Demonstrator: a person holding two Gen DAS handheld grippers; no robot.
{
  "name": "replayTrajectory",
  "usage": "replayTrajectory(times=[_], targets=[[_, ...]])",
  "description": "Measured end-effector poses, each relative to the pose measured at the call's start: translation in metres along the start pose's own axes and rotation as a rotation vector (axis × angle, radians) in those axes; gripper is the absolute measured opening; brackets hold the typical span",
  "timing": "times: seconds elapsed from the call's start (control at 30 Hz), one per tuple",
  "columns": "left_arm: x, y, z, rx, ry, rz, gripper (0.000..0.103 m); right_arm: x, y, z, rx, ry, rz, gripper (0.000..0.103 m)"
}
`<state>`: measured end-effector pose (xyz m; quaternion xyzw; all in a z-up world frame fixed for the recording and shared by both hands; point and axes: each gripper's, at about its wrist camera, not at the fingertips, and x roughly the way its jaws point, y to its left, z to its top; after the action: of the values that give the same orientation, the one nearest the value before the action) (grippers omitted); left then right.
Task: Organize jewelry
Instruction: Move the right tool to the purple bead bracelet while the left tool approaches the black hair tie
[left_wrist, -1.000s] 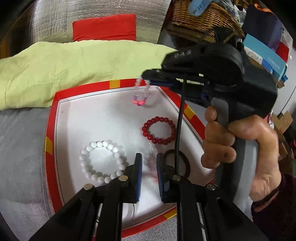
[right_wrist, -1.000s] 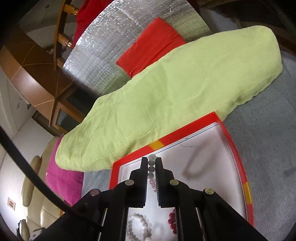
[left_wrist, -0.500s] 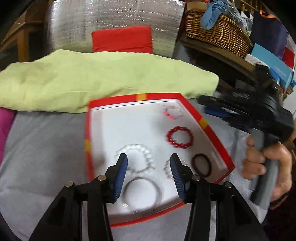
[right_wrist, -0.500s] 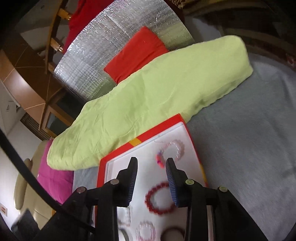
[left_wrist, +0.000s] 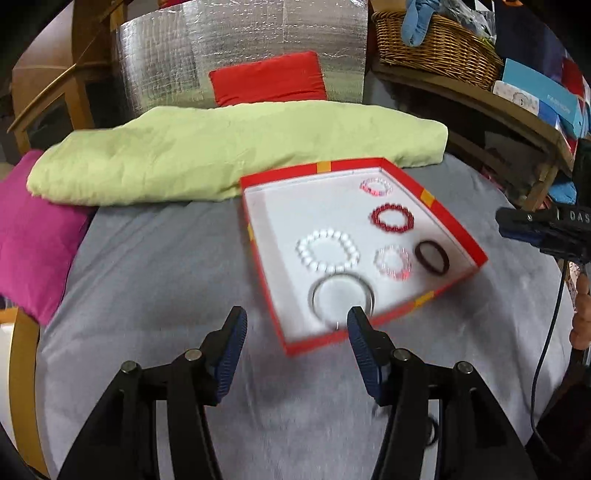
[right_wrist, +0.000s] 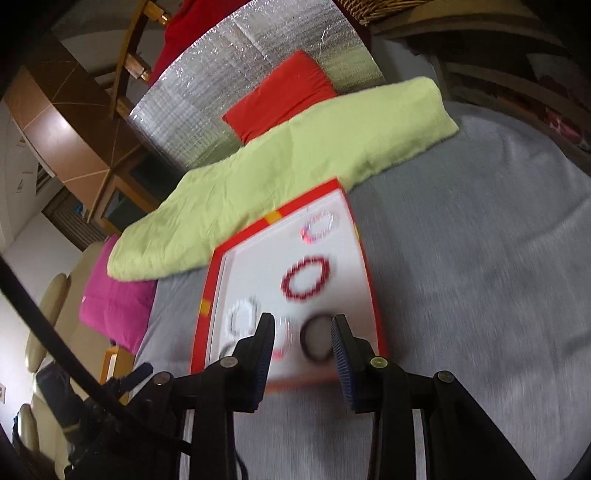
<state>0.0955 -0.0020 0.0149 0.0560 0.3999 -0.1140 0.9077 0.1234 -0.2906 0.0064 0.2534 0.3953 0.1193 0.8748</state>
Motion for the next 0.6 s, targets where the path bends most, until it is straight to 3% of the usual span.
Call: replayTrajectory(times=[0.2,0.37,0.6], targets=[[-0.014,0.009,-0.041,-0.112,0.049,-0.053,0.057,-0.007,0.0,-0.044,-0.025,0.083,-0.004,0.035],[-0.029,0.0,-0.062,-0.127,0.033,-0.081,0.057,-0.009,0.001,-0.081,-0.04,0.159,0.002,0.035],[-0.033,-0.005,-0.074,-0.14,0.034,-0.112,0.057,-0.012,0.022,-0.133,-0.171,0.244,0.034,0.035]])
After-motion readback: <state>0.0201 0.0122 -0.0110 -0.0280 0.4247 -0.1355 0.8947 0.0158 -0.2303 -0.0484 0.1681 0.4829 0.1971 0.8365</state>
